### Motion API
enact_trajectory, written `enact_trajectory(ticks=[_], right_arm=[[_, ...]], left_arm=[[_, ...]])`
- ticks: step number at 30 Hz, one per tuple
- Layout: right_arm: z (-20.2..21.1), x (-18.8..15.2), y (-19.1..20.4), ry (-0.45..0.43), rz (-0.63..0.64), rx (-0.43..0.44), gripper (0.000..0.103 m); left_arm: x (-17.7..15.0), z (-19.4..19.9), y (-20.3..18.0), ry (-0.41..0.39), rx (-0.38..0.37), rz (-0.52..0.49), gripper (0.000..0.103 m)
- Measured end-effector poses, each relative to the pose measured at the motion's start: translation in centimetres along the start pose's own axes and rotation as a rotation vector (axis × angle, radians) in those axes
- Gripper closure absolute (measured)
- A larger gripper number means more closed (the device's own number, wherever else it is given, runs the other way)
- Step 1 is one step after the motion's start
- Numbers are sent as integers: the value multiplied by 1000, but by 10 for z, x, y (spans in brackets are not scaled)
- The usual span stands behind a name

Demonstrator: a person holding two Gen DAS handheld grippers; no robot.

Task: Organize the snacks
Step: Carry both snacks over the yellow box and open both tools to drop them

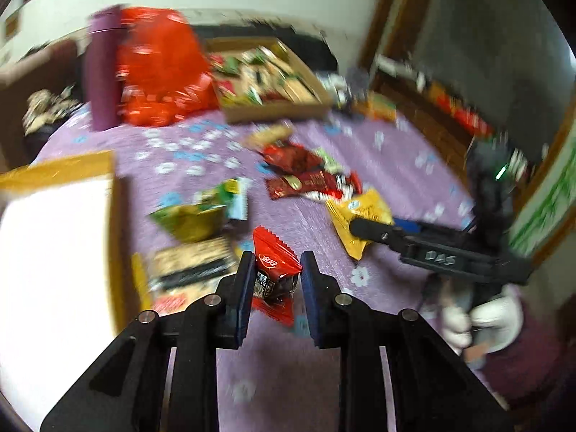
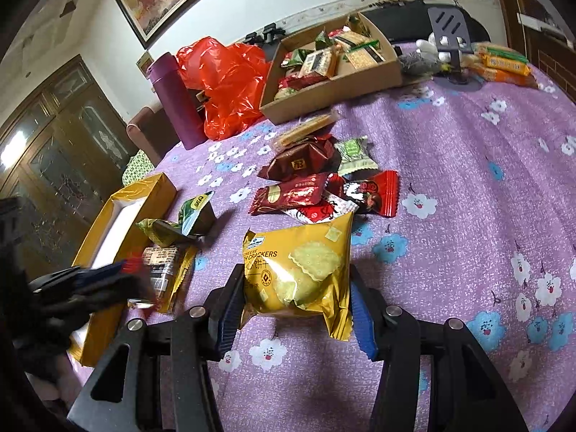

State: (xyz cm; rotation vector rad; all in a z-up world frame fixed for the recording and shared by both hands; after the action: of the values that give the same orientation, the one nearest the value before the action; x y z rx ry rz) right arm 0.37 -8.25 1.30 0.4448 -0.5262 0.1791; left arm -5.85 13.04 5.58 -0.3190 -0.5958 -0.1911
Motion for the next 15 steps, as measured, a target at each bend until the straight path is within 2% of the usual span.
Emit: enact_trajectory(ticks=[3, 7, 13, 15], right_arm=[[9, -1, 15, -35, 41, -26, 49], [26, -10, 56, -52, 104, 46, 49], [13, -36, 158, 37, 278, 178, 50], [3, -45, 189, 78, 322, 226, 50]], left_arm=[[-18, 38, 31, -86, 0, 110, 80], [-39, 67, 72, -138, 73, 221, 80], [-69, 80, 125, -161, 124, 403, 80], [-78, 82, 135, -166, 117, 442, 80]])
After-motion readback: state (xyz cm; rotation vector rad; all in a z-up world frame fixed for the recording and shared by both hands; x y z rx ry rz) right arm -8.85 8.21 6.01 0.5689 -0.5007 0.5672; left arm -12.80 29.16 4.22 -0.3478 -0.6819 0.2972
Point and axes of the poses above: each gripper's, at about its wrist camera, not at the fingertips, and z roughly against the way its jaws point, y to its left, x to its top, the point moved 3 cm from there along -z, roughly the way its jaws point, and after that the axes turned 9 degrees about y, right-handed, at the moved point
